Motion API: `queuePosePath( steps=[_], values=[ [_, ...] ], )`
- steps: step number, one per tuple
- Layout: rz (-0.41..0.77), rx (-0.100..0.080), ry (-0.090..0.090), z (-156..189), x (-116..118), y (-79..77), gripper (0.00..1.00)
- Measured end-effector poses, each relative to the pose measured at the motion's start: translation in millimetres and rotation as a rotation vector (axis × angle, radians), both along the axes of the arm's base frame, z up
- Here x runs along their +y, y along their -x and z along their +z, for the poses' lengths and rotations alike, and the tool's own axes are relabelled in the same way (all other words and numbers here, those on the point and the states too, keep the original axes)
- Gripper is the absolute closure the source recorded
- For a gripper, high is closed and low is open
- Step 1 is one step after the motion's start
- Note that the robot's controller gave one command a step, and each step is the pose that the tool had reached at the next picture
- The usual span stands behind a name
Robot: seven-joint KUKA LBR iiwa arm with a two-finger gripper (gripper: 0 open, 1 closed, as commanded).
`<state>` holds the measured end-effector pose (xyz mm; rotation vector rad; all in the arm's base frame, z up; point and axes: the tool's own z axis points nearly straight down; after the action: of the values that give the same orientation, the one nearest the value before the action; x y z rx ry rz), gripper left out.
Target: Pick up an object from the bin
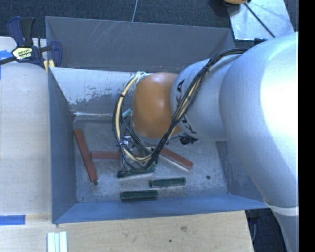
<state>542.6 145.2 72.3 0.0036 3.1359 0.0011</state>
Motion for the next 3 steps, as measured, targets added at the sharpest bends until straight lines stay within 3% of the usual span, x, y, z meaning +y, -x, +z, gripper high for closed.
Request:
queuePosePath(
  steps=[2, 3],
  values=[
    [0.000, 0.002, 0.000, 4, 0, 1.0, 1.00],
    [0.000, 0.012, 0.003, 20, -1, 3.2, 1.00]
  ],
)
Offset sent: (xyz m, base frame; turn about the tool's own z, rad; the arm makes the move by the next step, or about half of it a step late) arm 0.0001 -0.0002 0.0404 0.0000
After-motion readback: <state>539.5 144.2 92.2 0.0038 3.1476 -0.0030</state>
